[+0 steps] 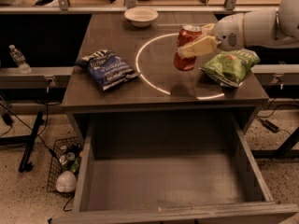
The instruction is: Place coke can into top drawer
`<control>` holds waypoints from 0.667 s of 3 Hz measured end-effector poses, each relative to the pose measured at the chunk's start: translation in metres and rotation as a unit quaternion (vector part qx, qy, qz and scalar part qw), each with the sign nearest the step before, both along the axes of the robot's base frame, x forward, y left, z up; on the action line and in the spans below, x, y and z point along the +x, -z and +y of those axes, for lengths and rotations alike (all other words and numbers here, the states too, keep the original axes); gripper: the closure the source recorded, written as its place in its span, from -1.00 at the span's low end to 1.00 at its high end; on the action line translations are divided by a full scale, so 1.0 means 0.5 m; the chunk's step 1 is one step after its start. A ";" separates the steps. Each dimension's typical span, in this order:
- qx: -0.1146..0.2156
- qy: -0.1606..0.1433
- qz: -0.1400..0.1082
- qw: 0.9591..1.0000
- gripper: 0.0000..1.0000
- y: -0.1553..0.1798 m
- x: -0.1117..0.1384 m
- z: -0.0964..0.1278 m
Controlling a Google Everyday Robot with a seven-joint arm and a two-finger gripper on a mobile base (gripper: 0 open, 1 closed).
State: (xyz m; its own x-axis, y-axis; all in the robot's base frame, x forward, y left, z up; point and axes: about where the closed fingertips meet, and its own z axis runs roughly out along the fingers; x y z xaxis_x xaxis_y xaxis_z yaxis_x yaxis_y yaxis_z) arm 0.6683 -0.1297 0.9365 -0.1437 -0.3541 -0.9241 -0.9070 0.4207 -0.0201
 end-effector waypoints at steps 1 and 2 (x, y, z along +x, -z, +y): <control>-0.002 -0.004 -0.002 1.000 1.00 -0.010 -0.097 -0.026; -0.005 -0.003 -0.015 1.000 1.00 -0.018 -0.220 -0.052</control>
Offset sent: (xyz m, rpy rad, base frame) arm -0.2043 -0.0686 0.0039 -0.0295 -0.0512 -0.0345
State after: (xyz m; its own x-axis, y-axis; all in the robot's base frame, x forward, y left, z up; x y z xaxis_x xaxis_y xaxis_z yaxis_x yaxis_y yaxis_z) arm 0.5585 -0.1555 0.9456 -0.1140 -0.3650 -0.9240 -0.9088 0.4141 -0.0514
